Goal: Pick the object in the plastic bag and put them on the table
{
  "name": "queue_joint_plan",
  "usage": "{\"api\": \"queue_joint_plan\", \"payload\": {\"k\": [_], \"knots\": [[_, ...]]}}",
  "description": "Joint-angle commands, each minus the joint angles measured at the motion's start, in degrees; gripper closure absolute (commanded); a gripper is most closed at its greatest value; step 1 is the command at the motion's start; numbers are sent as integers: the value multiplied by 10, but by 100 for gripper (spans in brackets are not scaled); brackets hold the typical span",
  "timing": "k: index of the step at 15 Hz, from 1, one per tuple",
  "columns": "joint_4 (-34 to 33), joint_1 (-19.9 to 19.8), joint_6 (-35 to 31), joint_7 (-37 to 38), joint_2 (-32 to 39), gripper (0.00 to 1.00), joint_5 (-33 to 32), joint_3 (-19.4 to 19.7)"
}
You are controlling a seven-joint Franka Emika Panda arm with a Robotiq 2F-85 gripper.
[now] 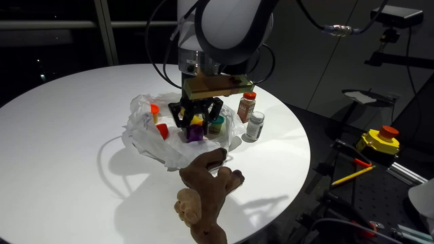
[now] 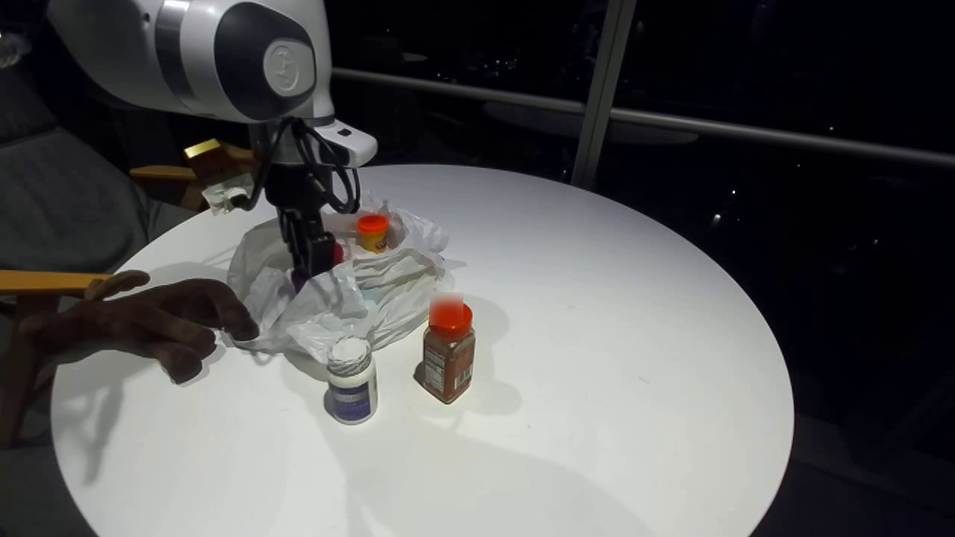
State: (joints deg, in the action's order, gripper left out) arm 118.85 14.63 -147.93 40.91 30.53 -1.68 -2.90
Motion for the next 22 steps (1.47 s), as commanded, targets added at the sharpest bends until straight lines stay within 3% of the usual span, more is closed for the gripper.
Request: {"api": "queue_joint_plan", "payload": {"k": [1,7,10,16,22], "knots": [[-2,4,-2,-21,-7,80,21,-1],[51,64,22,30,-133,80,-44,27],[58,70,36,71,-200,80,-104,33],[15,-11,42,66,-210,80,-118,29],[-64,-61,63,64,-132,80,-105,48]]}}
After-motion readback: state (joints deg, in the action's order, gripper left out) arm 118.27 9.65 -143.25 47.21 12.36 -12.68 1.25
